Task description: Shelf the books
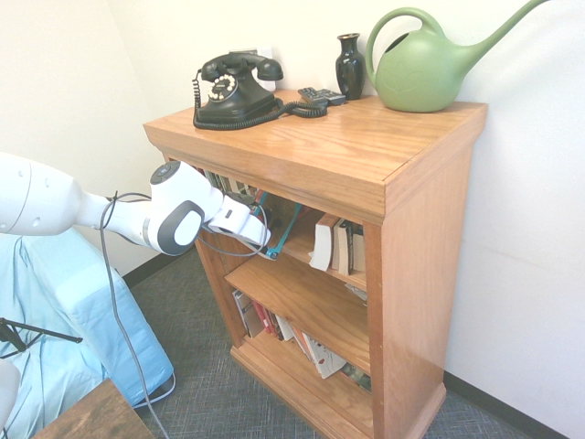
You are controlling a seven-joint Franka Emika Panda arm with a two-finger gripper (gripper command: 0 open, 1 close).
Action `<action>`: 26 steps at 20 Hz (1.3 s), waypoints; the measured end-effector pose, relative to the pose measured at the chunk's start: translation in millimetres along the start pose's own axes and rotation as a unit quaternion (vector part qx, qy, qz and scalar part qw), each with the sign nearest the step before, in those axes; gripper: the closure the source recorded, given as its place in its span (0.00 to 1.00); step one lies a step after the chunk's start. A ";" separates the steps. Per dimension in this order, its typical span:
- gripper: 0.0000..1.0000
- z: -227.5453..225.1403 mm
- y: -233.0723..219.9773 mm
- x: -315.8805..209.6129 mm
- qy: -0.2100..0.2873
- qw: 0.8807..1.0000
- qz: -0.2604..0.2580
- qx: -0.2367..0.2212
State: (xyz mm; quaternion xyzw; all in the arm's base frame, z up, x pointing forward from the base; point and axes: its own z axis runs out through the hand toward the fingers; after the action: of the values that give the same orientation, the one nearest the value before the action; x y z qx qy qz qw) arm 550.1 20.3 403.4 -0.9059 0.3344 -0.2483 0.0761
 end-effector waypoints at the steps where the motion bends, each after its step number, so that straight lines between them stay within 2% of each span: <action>1: 0.00 -0.1 -0.5 -0.1 0.000 1.000 0.000 0.000; 12: 0.00 -13.1 -17.6 7.3 0.015 1.000 -0.018 -0.002; 18: 0.00 -10.4 -12.1 12.5 0.018 1.000 -0.018 -0.009; 26: 0.00 -0.1 7.9 -20.2 -0.002 1.000 -0.008 -0.008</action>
State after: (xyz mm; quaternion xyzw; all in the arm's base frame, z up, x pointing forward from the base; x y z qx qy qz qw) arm 532.4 27.3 393.1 -0.9095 0.3292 -0.2448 0.0676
